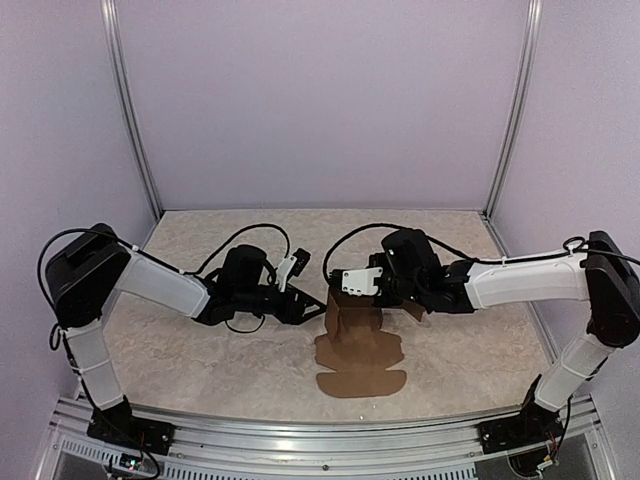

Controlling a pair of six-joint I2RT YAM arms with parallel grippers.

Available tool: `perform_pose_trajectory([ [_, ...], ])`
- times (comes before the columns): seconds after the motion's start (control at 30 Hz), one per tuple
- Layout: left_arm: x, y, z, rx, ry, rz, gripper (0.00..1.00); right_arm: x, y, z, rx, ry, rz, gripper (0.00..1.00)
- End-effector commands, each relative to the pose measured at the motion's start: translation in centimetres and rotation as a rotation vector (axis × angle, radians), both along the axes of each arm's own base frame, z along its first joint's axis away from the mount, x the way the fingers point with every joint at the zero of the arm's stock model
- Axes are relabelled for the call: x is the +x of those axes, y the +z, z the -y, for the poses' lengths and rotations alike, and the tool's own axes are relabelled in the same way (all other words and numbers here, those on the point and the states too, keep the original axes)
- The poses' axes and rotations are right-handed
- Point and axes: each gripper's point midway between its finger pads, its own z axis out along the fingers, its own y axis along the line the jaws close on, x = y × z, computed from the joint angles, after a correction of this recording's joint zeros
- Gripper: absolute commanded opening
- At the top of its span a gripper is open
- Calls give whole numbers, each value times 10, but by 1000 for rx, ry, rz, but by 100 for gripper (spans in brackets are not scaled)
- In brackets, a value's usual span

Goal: Fold the paper box

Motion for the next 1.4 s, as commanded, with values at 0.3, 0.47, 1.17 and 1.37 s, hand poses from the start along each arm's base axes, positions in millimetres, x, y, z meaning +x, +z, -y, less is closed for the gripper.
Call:
perform_pose_trajectory([
  [0.3,-3,-10,31,55,-13,164,56,-26,-7,2,63,-4,96,0],
  [0.47,-21,-4,39,22,-50,281,56,-29,-8,8,87,-27,101,0],
  [1.17,-13,-5,61,31,187,478,52,-41,-19,17,64,-61,20,10],
  [1.37,-17,-12,60,26,175,466,49,-49,-24,11,69,-43,-69,16],
])
